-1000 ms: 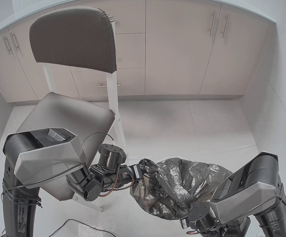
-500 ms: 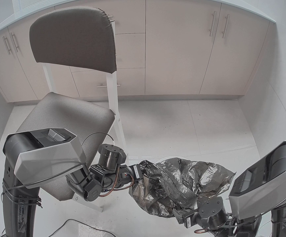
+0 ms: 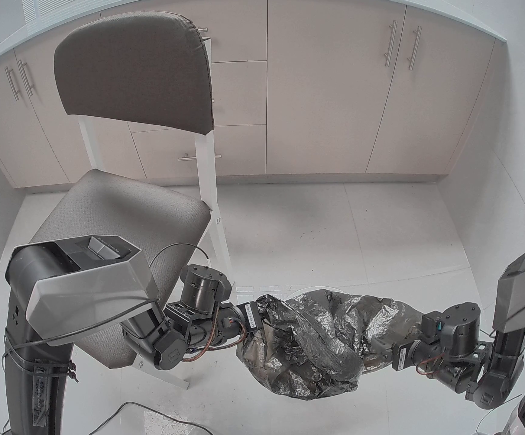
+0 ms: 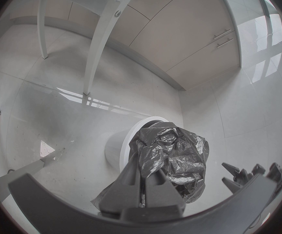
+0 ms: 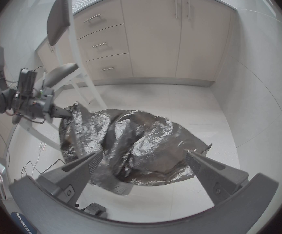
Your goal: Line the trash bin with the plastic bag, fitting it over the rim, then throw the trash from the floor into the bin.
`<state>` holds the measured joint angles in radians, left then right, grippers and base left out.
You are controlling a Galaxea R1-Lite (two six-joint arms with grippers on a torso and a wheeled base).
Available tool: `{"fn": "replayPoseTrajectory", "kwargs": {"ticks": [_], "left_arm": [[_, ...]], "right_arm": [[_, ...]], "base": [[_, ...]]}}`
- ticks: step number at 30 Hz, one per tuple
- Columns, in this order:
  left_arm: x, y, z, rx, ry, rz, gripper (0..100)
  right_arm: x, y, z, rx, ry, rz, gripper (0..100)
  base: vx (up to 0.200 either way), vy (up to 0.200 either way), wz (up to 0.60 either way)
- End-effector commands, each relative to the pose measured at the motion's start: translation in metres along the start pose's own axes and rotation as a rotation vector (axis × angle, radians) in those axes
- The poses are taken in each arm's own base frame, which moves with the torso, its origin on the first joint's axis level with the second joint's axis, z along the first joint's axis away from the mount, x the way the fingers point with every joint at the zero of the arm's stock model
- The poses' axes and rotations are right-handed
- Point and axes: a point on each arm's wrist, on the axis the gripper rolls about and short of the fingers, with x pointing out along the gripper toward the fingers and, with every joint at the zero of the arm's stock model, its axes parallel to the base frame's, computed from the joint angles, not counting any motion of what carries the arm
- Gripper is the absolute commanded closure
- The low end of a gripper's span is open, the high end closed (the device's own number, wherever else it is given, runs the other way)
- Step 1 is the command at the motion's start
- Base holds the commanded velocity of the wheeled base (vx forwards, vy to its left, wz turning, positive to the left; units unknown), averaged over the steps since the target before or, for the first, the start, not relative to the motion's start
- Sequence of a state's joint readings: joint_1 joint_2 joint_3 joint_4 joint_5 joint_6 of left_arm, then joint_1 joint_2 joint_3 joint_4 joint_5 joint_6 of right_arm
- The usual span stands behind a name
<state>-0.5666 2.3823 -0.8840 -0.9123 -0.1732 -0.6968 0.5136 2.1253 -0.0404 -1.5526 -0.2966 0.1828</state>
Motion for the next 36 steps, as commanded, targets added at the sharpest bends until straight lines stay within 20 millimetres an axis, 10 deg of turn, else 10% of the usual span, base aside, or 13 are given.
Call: {"fn": "replayPoseTrajectory", "kwargs": {"ticks": [1,25,26,36], "left_arm": [[0.0,0.0,-0.001,0.001,0.001,-0.001,100],[0.001,0.0,-0.001,0.002,0.0,0.001,100],[0.001,0.0,-0.001,0.002,0.0,0.001,100],[0.001,-0.001,-0.001,0.004,0.0,0.001,100]], "right_arm": [[0.039,-0.032,0.004,0.011,-0.009,-0.061,0],[0.098,-0.046,-0.017,0.019,0.03,0.006,0],[0.098,-0.045,-0.017,0.02,0.031,0.011,100],[0.099,-0.044,-0.016,0.021,0.028,0.015,100]], "base": [[0.0,0.0,0.0],[0.0,0.0,0.0],[0.0,0.0,0.0],[0.0,0.0,0.0]]}}
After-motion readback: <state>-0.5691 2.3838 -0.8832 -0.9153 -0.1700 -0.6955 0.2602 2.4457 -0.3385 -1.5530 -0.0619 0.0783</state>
